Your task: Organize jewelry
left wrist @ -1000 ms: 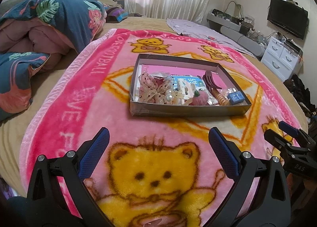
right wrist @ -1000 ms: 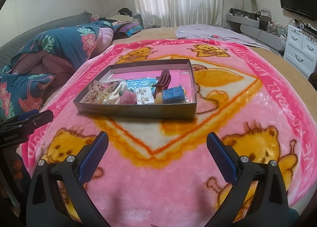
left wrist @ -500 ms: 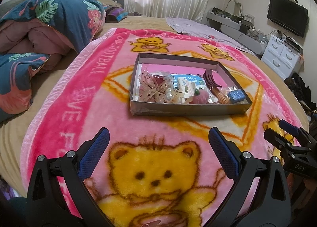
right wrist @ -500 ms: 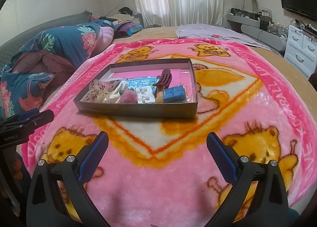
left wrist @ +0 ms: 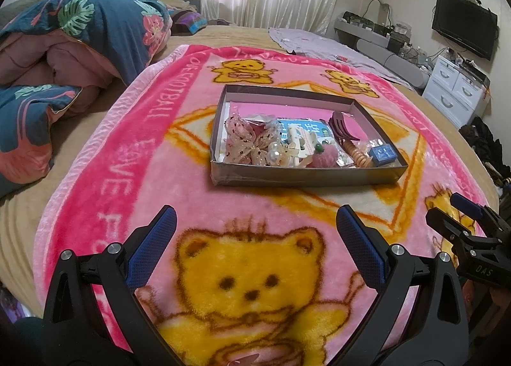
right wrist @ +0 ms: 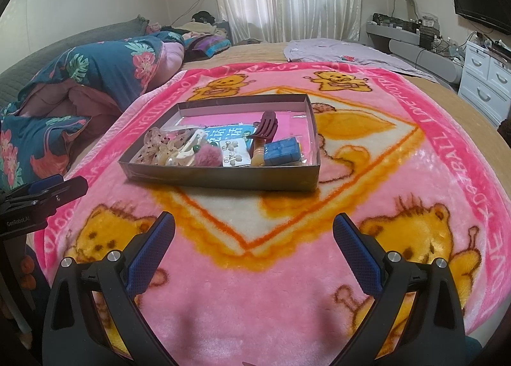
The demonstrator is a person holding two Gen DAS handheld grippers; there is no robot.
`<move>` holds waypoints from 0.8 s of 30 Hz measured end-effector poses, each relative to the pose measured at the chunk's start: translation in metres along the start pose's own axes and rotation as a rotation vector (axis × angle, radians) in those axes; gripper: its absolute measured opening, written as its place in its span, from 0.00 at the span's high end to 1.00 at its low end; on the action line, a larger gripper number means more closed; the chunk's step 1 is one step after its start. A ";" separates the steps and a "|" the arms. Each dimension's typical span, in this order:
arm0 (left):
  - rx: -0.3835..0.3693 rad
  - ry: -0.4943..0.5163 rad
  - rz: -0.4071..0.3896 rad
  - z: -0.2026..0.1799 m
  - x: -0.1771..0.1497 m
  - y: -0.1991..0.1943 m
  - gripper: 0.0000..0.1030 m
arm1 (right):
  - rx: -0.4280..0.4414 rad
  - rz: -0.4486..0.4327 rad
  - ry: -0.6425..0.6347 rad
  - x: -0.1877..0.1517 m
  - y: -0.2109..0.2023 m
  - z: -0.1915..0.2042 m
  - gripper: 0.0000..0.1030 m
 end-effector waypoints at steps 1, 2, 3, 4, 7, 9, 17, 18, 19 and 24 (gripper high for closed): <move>0.001 0.000 0.000 -0.001 -0.001 -0.001 0.09 | -0.001 0.002 0.000 -0.001 0.000 0.000 0.04; 0.000 0.000 0.000 -0.001 -0.001 -0.001 0.09 | -0.001 0.002 0.000 -0.001 0.000 0.001 0.04; 0.000 0.000 -0.001 -0.001 -0.001 -0.001 0.09 | 0.000 0.003 0.000 -0.001 0.001 0.001 0.04; 0.000 0.001 0.000 0.000 0.000 0.000 0.09 | 0.001 0.002 -0.001 -0.001 0.001 0.001 0.04; 0.001 0.000 0.002 0.000 0.000 0.000 0.09 | 0.001 0.001 0.000 -0.001 0.001 0.001 0.04; 0.000 -0.002 0.003 0.000 0.000 -0.001 0.09 | 0.000 0.000 -0.001 -0.001 0.001 0.001 0.04; 0.004 0.000 0.004 0.000 -0.001 0.000 0.09 | 0.001 0.002 -0.003 -0.002 0.001 0.002 0.04; 0.003 0.000 0.003 0.001 -0.001 0.000 0.09 | 0.000 0.001 -0.003 -0.001 0.001 0.002 0.04; 0.003 0.001 0.003 0.000 -0.001 0.000 0.09 | 0.000 0.001 -0.003 -0.001 0.001 0.002 0.04; 0.001 -0.003 0.005 0.000 -0.002 -0.001 0.09 | -0.002 -0.002 -0.005 -0.002 0.001 0.001 0.04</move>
Point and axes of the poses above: each gripper's, at about its wrist camera, not at the fingertips, and y roughly the way its jaws point, z to its left, x to its top, the point moved 1 cm from there along y, roughly the way its jaws point, and after that the axes turned 1 degree about -y, right-handed, at the moved point
